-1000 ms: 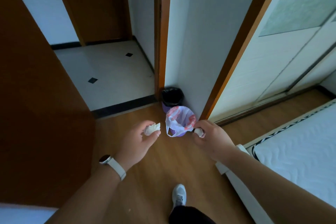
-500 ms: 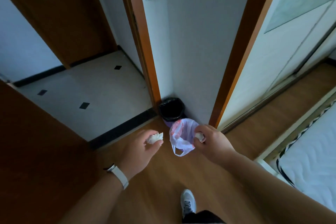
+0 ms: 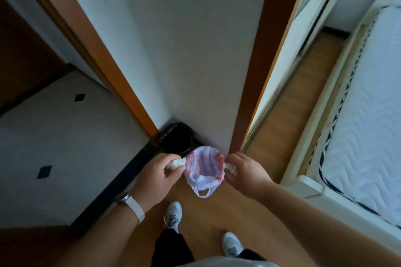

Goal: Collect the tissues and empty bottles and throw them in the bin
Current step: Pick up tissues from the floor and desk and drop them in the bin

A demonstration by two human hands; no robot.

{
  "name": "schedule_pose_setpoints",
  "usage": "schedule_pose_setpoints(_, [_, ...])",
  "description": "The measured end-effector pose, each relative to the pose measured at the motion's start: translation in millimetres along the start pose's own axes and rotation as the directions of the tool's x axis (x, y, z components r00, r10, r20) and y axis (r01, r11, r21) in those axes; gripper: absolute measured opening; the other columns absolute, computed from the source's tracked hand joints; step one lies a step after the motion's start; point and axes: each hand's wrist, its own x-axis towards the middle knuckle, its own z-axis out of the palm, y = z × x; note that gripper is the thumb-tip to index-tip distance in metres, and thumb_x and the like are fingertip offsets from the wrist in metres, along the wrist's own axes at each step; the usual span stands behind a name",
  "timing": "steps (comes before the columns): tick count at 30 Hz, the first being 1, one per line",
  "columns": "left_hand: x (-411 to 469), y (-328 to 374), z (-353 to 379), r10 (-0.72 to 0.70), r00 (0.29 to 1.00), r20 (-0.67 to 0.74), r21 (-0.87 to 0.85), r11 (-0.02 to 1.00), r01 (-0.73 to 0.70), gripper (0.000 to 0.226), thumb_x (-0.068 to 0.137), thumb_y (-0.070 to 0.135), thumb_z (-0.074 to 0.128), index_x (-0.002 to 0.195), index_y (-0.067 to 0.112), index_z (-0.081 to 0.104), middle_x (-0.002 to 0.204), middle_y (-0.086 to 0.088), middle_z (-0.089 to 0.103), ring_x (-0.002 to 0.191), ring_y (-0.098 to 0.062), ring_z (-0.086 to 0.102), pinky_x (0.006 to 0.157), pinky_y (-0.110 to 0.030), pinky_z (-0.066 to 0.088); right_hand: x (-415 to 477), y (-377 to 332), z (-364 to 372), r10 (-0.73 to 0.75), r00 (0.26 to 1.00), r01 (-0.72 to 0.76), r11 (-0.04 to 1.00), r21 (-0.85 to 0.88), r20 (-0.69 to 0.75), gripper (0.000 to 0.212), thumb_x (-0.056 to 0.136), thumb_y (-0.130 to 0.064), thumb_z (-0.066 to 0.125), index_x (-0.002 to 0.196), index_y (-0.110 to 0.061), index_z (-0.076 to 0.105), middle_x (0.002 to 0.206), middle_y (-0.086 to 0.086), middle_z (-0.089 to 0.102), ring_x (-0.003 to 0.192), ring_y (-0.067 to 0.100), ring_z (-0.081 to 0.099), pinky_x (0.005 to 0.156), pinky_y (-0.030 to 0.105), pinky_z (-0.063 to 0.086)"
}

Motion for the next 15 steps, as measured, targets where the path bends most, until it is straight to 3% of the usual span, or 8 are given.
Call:
schedule_pose_setpoints(4, [49,-51,-10,0.089,0.989,0.117,-0.025,0.996,-0.087,0.036,0.085,0.052,0.056,0.107,0.024,0.067,0.094,0.016,0.061,0.087,-0.001,0.058,0.072,-0.026,0.053,34,-22,24,0.099,0.994,-0.101,0.993,-0.065,-0.034,0.026,0.086,-0.032,0.063,0.11,-0.021,0.062,0.104,-0.005,0.061,0.084,0.022,0.062,0.068,0.035,0.05])
schedule_pose_setpoints(7, [81,-83,-13,0.109,0.972,0.209,-0.07,0.993,-0.096,0.039,0.084,0.055,0.056,0.108,0.027,0.066,0.095,0.018,0.06,0.088,-0.001,0.058,0.072,-0.027,0.053,55,-41,41,0.21,0.977,-0.212,0.975,-0.073,-0.035,0.036,0.088,-0.036,0.06,0.123,-0.026,0.056,0.111,-0.008,0.06,0.09,0.019,0.062,0.07,0.028,0.049])
schedule_pose_setpoints(10, [112,-112,-4,0.133,0.945,0.299,-0.109,0.989,-0.105,0.04,0.084,0.046,0.062,0.111,0.018,0.068,0.095,0.01,0.062,0.086,-0.004,0.059,0.076,-0.03,0.054,77,-49,57,0.291,0.956,-0.292,0.955,-0.061,-0.027,0.045,0.09,-0.039,0.057,0.133,-0.029,0.049,0.115,-0.009,0.059,0.093,0.015,0.061,0.073,0.023,0.049])
schedule_pose_setpoints(15, [155,-148,30,0.149,0.933,0.327,-0.097,0.988,-0.123,0.024,0.087,0.029,0.071,0.106,0.015,0.069,0.095,0.001,0.065,0.084,-0.014,0.061,0.074,-0.027,0.049,107,-33,84,0.381,0.922,-0.385,0.92,-0.075,-0.061,0.031,0.088,-0.035,0.059,0.118,-0.027,0.056,0.103,-0.006,0.059,0.085,0.018,0.061,0.068,0.033,0.053])
